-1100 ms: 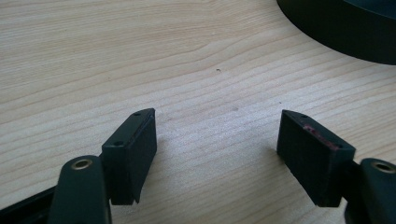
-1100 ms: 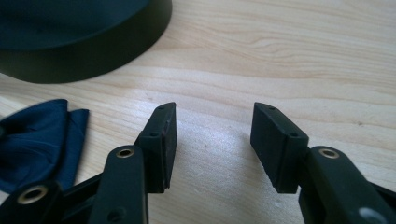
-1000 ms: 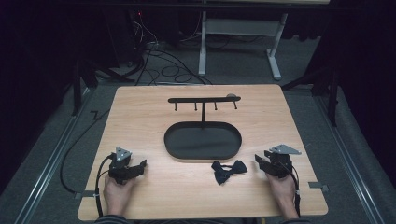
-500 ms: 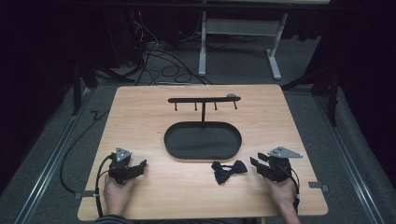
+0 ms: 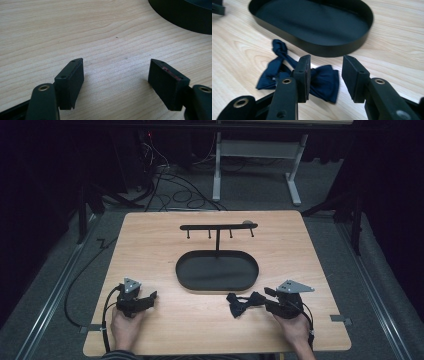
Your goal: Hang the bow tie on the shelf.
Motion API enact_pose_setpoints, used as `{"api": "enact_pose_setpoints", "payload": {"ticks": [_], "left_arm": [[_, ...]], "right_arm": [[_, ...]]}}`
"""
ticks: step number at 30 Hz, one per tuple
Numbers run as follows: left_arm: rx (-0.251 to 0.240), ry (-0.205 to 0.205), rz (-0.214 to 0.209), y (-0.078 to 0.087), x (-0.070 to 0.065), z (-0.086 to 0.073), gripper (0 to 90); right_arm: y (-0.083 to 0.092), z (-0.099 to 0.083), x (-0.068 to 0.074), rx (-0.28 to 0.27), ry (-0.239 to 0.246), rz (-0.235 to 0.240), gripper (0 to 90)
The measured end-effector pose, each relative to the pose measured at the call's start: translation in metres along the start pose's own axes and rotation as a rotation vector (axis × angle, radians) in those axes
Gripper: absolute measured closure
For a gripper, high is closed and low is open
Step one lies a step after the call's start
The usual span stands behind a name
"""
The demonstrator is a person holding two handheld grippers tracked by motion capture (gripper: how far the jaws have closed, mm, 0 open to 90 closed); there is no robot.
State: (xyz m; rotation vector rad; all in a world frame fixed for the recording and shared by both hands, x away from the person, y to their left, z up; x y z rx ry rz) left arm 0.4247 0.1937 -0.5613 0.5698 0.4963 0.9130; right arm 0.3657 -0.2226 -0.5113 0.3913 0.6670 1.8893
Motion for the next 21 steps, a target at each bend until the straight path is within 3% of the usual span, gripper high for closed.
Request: {"api": "enact_pose_setpoints", "payload": {"ticks": [10,21], "left_arm": [[0.0,0.0,0.0,0.0,0.0,0.0,29.3],[0.0,0.001,-0.001,0.0,0.0,0.0,29.2]], "right_arm": [[-0.009,0.005,0.025,0.011,0.043,0.073,60.8],[-0.022,0.008,0.039,0.032,0.073,0.109,63.0]]}}
Point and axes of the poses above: each handheld gripper's, and its own axes: y roughly backward along the jaws, z roughly out of its top, x roughly to its left, the point moved 8 cm from there along -y, roughly forward along the jaws, and after that the axes turned 11 degrees about -z, right-handed, at the moved point
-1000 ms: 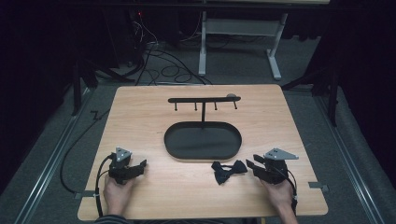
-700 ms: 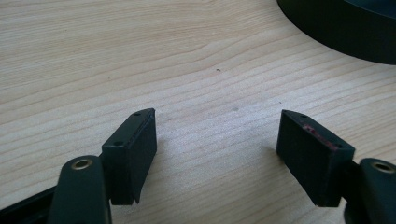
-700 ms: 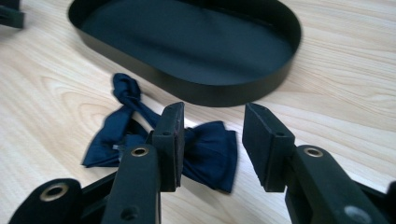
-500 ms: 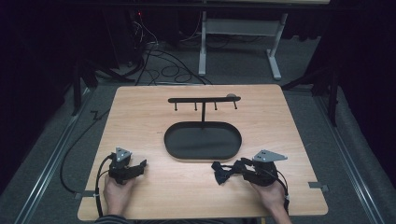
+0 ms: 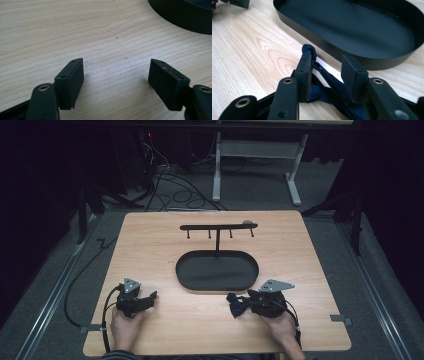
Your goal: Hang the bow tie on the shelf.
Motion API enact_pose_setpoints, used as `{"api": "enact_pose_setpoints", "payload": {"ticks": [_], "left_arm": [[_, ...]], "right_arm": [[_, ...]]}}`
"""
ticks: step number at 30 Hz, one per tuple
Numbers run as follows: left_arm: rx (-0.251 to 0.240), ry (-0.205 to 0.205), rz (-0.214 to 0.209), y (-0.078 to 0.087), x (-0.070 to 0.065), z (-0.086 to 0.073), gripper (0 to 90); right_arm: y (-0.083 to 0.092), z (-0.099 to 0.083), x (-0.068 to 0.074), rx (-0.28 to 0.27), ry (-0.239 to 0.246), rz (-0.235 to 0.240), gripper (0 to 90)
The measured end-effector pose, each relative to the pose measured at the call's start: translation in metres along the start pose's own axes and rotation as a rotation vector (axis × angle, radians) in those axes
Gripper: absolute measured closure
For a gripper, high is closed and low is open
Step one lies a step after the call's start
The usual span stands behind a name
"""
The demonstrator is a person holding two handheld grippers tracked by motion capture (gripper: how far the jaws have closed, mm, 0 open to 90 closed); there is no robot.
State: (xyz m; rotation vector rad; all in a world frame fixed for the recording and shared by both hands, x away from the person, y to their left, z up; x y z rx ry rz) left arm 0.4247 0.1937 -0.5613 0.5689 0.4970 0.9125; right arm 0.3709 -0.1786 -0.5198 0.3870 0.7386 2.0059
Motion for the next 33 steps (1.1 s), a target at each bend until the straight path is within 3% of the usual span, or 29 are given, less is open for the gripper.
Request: {"api": "enact_pose_setpoints", "payload": {"ticks": [9,24,33], "left_arm": [[0.0,0.001,-0.001,0.0,0.0,0.0,29.2],[0.0,-0.001,0.001,0.0,0.0,0.0,29.2],[0.0,-0.001,0.001,0.0,0.0,0.0,29.3]], "right_arm": [[-0.01,-0.001,0.003,0.022,0.016,0.023,68.1],[-0.017,-0.009,0.002,0.064,0.029,0.048,87.9],[-0.015,-0.009,0.002,0.055,0.025,0.058,90.0]]}}
Point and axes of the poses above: each handheld gripper's, and its own axes: y roughly backward along the jaws, z roughly out of its top, x roughly to its left, the point moved 8 cm from there along -y, roughly forward along the jaws, and after that the axes turned 11 degrees about -z, right-handed, at the moved point
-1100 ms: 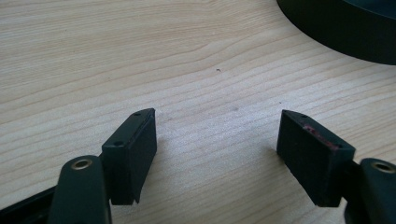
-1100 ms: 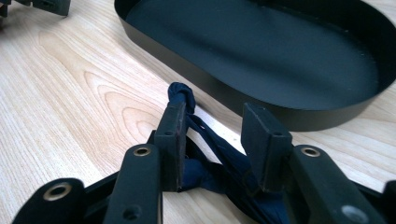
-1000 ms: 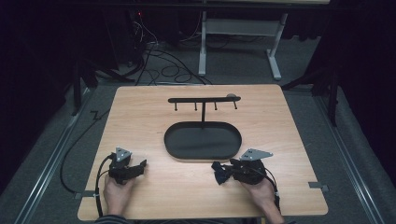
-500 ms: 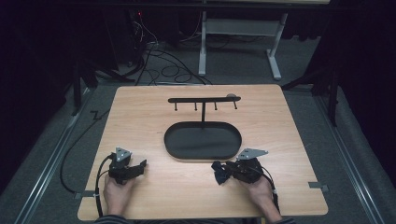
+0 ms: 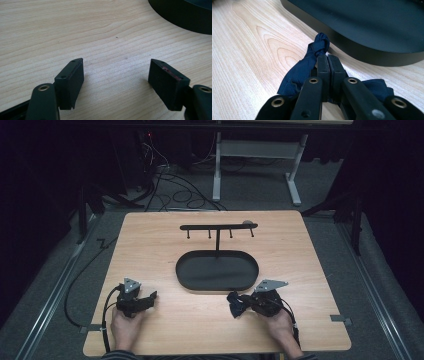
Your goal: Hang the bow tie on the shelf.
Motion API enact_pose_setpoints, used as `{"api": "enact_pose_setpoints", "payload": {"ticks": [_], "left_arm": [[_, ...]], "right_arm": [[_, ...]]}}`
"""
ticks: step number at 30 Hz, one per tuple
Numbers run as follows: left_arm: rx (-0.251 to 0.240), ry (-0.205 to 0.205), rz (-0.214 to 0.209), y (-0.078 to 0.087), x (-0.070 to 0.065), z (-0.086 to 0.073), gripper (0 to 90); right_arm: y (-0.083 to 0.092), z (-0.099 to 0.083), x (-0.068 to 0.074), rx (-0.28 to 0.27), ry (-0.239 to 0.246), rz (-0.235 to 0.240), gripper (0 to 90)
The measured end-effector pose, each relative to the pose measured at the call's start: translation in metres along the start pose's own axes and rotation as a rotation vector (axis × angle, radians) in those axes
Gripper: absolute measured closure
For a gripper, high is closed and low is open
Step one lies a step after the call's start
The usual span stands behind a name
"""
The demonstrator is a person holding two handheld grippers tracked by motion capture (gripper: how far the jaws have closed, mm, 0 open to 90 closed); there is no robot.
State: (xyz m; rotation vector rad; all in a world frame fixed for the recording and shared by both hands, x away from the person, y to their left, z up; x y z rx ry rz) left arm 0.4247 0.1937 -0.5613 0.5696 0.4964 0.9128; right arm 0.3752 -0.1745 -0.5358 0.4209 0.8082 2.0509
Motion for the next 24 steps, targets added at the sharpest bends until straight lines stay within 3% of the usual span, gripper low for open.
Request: {"api": "enact_pose_setpoints", "payload": {"ticks": [24], "left_arm": [[-0.001,-0.002,0.001,0.0,0.0,0.0,29.3]], "right_arm": [[0.036,0.023,-0.009,-0.116,0.003,-0.027,90.0]]}}
Point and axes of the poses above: each handheld gripper's, and its own axes: y roughly backward along the jaws, z roughly out of its top, x roughly to its left, the point moved 8 cm from there along -y, roughly forward along the jaws, and after that the axes turned 11 degrees about -z, right-handed, at the moved point
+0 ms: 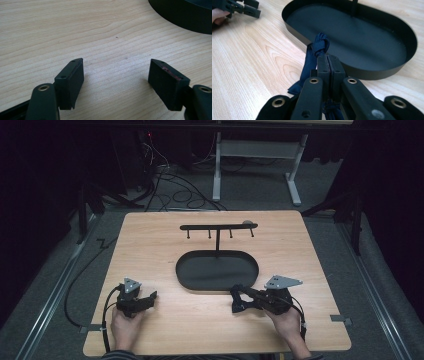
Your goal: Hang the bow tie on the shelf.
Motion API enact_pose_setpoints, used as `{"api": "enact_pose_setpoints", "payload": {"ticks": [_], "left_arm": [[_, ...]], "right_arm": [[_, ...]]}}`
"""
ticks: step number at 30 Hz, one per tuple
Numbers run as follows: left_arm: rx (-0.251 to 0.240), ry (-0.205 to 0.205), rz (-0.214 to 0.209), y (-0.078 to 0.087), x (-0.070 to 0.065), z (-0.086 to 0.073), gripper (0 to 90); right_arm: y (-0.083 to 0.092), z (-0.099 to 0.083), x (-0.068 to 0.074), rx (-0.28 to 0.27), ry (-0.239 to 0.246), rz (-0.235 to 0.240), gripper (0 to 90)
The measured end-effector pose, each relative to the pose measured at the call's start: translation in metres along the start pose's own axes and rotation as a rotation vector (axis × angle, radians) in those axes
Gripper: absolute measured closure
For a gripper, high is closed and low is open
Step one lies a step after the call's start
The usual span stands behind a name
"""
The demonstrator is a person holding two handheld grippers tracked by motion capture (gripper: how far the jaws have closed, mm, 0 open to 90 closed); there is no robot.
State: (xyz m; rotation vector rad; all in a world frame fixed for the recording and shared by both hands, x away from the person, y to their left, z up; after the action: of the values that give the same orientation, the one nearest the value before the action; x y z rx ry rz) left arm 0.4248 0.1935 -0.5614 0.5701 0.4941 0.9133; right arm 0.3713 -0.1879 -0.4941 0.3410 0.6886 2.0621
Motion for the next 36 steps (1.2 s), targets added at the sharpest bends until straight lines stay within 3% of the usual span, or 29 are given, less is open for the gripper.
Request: {"api": "enact_pose_setpoints", "payload": {"ticks": [6,36], "left_arm": [[-0.001,0.001,-0.001,0.0,0.0,0.0,29.3],[0.0,0.003,-0.003,0.0,0.0,0.0,29.2]], "right_arm": [[0.01,0.011,-0.005,-0.037,-0.001,-0.008,90.0],[0.035,0.05,-0.021,-0.114,0.029,-0.045,90.0]]}}
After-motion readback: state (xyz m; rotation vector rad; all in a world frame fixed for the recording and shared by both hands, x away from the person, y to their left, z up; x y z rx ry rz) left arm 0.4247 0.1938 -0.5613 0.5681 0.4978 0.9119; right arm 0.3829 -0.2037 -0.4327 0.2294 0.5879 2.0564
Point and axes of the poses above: each handheld gripper's, and its own axes: y roughly backward along the jaws, z roughly out of its top, x roughly to its left, the point moved 8 cm from there along -y, roughly forward along the jaws, and after that the axes turned 11 degrees about -z, right-handed, at the moved point
